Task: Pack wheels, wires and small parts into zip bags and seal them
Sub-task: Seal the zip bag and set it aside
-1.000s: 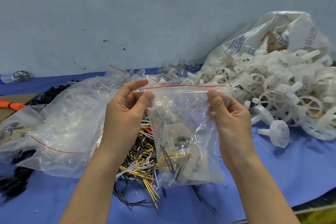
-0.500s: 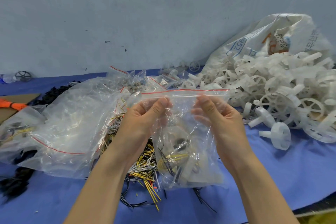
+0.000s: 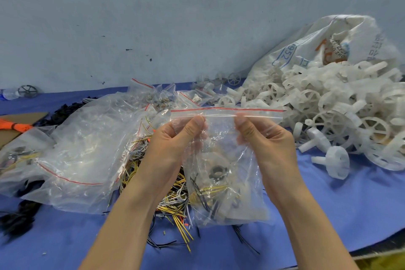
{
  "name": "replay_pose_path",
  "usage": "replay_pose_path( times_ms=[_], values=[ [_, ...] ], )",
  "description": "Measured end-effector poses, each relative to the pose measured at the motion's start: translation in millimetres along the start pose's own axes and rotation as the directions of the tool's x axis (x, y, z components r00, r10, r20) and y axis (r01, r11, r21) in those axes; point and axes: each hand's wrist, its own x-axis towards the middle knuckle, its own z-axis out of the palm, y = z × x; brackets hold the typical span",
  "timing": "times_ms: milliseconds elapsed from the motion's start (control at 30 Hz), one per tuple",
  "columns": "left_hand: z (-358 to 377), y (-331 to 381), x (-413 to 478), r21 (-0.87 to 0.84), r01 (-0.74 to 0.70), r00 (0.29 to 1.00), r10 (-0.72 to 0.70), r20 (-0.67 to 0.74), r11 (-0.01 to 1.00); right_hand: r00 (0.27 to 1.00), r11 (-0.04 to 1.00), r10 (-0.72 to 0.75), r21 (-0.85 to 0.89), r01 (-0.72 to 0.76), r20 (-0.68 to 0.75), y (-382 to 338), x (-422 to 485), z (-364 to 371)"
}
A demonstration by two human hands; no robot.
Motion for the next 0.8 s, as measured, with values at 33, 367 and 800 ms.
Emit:
replay_pose_path(
  times_ms=[33,367,800],
  values=[
    [0.1,-0.1,-0.3,-0.002,-0.003,1.000,0.003,0.000,1.000,1.000,1.000,0.001,0.000,-0.001,-0.004,0.1,-0.4,0.2],
    [2.9,0.1,-0.3,0.023,-0.043,0.999,0.043,-0.012,0.999,0.999,1.000,-0.011,0.009,0.011,-0.047,1.7,0.3,4.9],
    [6.3,-0.3,-0.9,-0.014,-0.023,1.000,0.023,-0.008,1.000,0.998,0.998,0.058,-0.036,-0.057,0.036,2.1,-0.9,7.2]
  ],
)
